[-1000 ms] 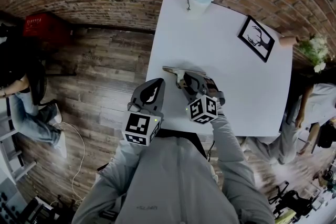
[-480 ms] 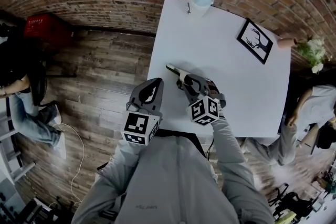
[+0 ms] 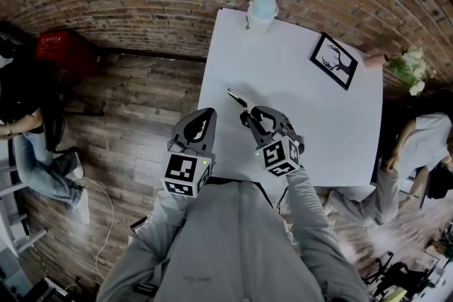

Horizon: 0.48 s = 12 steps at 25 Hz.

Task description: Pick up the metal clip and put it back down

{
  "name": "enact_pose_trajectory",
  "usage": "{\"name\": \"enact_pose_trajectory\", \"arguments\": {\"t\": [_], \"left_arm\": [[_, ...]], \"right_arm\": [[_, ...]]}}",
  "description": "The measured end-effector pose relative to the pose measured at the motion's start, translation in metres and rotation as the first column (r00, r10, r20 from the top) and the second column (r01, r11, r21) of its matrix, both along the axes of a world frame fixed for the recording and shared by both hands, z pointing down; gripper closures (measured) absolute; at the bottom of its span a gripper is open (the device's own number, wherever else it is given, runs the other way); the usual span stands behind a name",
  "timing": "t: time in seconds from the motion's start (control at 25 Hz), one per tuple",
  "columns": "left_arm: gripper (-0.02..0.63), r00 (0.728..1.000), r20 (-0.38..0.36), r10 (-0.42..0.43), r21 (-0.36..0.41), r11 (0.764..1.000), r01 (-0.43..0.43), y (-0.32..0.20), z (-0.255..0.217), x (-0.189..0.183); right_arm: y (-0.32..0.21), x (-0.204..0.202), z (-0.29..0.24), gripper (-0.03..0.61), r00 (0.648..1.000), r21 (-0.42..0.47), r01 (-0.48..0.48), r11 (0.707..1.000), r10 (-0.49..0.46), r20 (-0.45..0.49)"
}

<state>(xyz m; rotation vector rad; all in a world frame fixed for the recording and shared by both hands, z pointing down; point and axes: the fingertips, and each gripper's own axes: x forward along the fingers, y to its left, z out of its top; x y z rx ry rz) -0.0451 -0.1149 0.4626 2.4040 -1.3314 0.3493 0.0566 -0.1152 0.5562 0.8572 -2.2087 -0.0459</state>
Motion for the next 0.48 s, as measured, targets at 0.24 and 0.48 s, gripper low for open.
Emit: {"name": "enact_pose_trajectory", "arguments": {"t": [0.24, 0.48], "left_arm": [[0.586, 1.0, -0.006, 0.002, 0.039, 0.999, -0.002, 0.004, -0.021, 0.001], [0.586, 1.0, -0.008, 0.012, 0.098, 0.995, -0.011, 0.004, -0.046, 0.004]], "right_arm": [[0.002, 0.012, -0.037, 0.474, 0.992, 0.025, -0.079, 0.997, 0.076, 0.098], [0.006, 0.024, -0.076, 0.474, 0.961, 0.029, -0.163, 0.986, 0.152, 0.231]]}}
